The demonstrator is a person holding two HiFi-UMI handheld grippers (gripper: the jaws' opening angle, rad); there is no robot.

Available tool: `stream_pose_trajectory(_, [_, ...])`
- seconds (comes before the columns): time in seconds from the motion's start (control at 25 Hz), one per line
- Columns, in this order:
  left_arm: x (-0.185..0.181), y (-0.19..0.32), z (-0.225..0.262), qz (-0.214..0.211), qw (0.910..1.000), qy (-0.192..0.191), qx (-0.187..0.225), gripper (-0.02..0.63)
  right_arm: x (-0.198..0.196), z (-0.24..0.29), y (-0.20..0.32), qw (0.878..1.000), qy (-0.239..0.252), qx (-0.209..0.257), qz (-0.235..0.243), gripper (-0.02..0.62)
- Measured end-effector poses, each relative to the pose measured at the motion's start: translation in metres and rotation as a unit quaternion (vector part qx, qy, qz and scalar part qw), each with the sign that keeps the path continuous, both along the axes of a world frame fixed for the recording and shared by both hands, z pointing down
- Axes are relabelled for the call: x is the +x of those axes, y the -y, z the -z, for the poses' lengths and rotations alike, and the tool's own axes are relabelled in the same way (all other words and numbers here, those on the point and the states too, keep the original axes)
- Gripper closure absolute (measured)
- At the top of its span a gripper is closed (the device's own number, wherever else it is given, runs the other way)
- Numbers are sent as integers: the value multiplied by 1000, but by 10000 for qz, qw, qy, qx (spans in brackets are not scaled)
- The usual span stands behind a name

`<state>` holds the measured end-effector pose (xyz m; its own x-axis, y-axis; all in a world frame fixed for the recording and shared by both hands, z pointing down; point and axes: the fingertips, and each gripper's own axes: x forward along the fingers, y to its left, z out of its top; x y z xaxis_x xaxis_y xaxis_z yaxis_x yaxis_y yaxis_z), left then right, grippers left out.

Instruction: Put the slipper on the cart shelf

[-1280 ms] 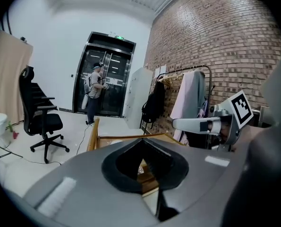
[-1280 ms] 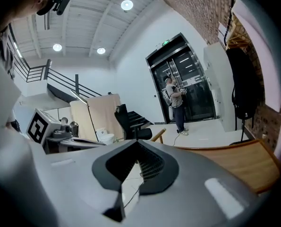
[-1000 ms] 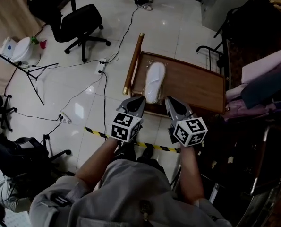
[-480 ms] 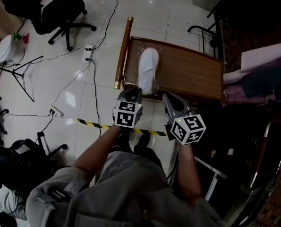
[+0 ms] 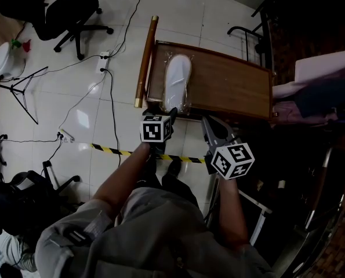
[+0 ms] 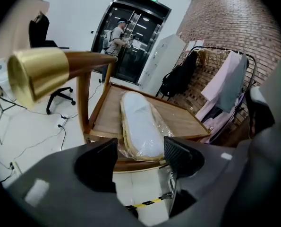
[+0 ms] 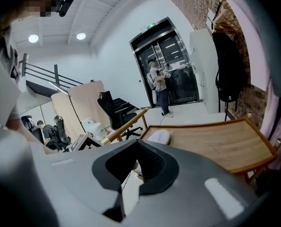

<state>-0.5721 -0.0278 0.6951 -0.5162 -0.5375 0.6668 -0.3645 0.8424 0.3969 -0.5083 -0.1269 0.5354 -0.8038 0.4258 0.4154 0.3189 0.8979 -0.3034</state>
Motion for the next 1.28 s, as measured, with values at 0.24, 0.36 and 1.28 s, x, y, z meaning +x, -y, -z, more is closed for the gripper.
stream_pose_trajectory(0.24, [-7, 4, -24, 229, 9989, -414, 40, 288, 11, -3, 17, 9998, -76, 13, -167, 597])
stream_pose_trajectory(0.36, [-8, 12, -31, 316, 9978, -506, 291, 284, 19, -8, 25, 9996, -149, 25, -242, 597])
stream_pose_trajectory(1.28, [5, 39, 112, -171, 9928, 1151, 292, 540, 54, 40, 61, 9972, 456, -228, -553, 598])
